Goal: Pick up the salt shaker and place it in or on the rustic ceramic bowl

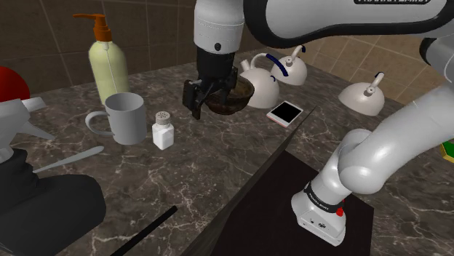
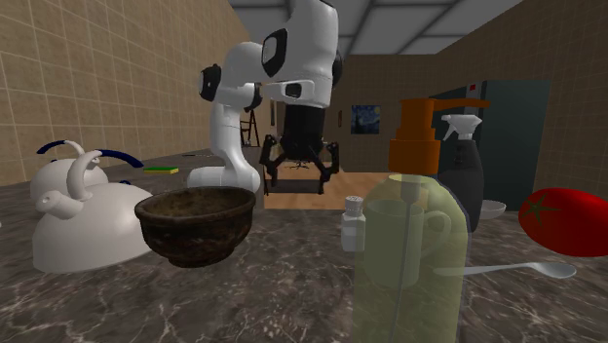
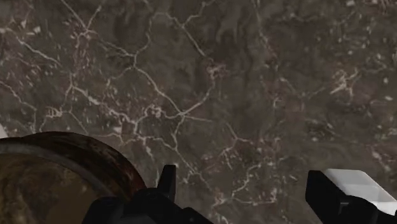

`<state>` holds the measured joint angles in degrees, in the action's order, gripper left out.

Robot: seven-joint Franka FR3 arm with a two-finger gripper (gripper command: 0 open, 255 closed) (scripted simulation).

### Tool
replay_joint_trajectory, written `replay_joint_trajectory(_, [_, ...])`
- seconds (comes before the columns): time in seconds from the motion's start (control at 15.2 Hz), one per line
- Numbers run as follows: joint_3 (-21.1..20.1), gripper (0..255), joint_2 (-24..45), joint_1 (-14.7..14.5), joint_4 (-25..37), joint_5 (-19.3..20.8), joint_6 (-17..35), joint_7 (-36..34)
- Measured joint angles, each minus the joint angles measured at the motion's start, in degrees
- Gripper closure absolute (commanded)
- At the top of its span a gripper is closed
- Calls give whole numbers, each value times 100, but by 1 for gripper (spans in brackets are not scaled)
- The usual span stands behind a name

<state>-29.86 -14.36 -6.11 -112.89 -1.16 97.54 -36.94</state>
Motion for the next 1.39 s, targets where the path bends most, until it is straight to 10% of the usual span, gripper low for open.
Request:
replay_joint_trajectory(0.59, [-831, 0, 1727, -368, 1596, 1088, 10, -1296])
replay_joint_trajectory(1.39, [-821, 0, 1806, -363, 1131, 1169, 545, -1386])
